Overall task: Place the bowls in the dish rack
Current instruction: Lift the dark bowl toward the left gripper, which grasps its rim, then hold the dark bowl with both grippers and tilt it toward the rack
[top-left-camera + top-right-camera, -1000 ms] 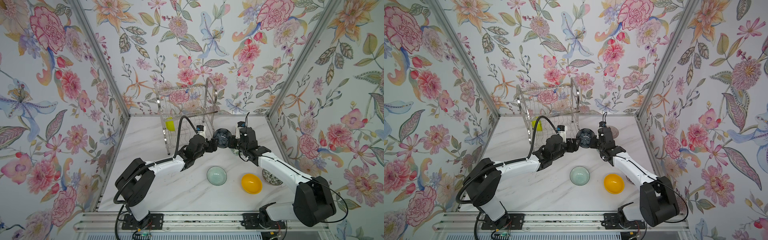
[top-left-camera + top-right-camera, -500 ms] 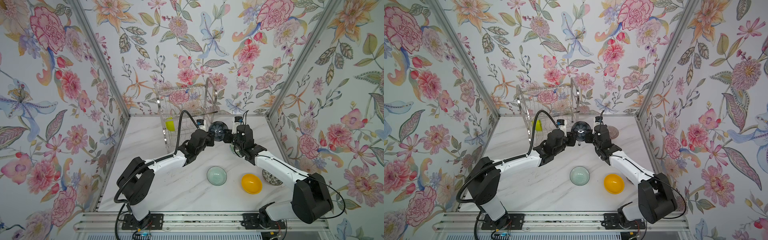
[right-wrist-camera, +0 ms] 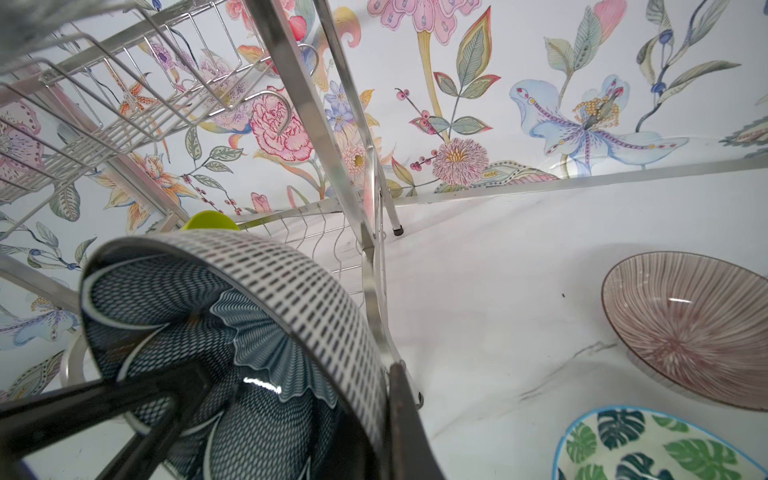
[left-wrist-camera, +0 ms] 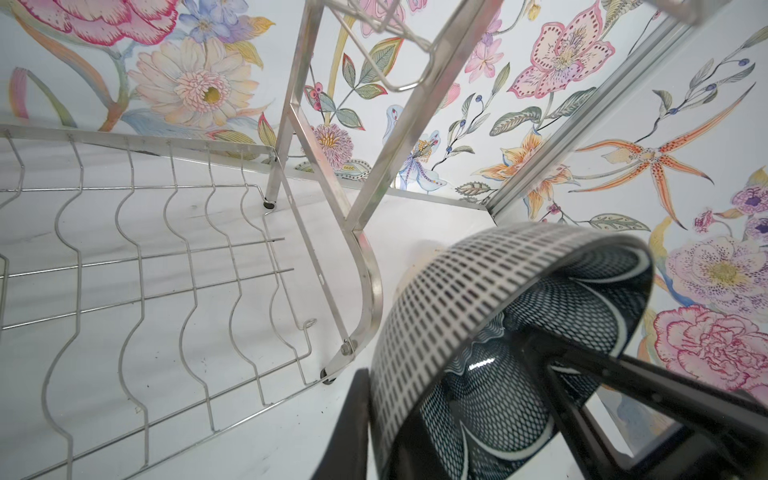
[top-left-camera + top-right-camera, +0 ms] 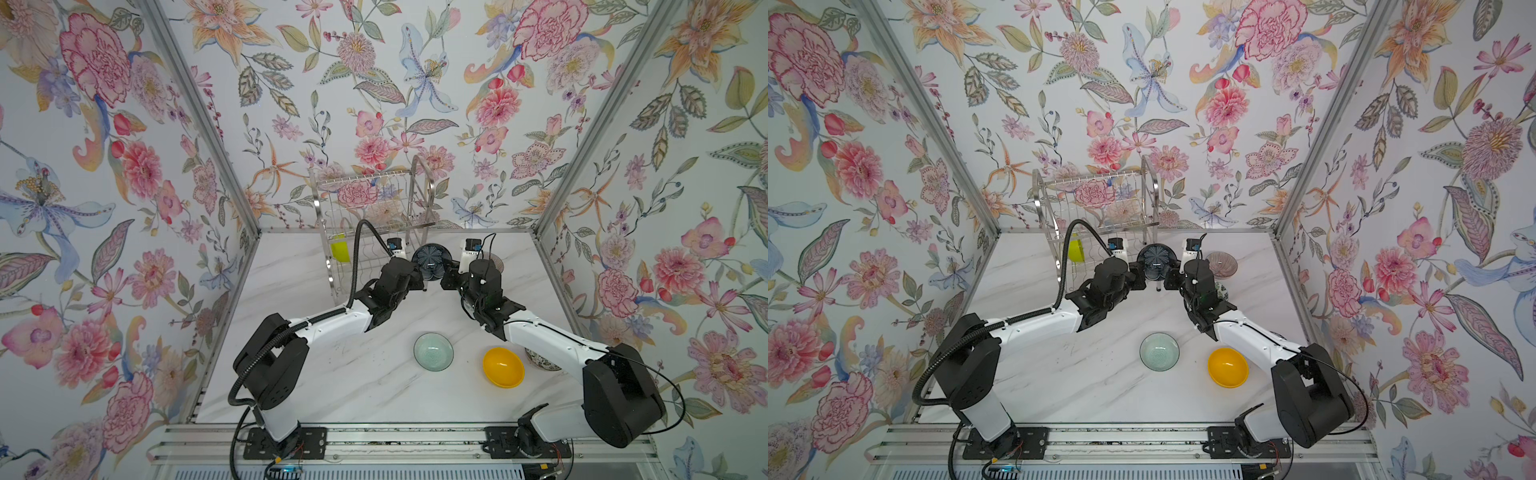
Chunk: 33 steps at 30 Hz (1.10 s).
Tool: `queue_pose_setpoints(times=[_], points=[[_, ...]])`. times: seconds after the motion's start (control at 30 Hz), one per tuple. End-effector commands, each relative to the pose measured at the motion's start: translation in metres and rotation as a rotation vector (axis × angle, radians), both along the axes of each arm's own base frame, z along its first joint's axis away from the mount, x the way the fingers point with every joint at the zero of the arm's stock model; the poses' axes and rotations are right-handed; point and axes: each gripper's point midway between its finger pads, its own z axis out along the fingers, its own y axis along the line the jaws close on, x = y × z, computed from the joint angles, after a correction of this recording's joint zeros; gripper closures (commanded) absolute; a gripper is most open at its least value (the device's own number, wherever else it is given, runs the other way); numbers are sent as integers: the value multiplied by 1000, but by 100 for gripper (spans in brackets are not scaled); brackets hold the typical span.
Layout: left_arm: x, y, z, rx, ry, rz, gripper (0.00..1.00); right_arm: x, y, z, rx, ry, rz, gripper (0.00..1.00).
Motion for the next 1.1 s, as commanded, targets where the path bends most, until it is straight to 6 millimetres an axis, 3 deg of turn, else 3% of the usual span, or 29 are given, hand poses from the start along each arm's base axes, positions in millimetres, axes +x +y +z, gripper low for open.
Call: queue_pose_setpoints(times=[0.0,0.5,0.87,0.93,1.07], points=[[-6,2,6,-2,-7,-12,100,3,10,38,73,-115,16,100],[-3,10,4,-62,-4,50,100,-1,20,25,101,-109,49,100],[-9,31,1,-58,-21,102,100,3,31,20,108,-83,83,87],[-10,37,-1,-68,-19,113,100,-3,44,20,112,-77,116,85],[-10,49,2,-76,-29,134,100,-1,52,20,116,-68,133,82]])
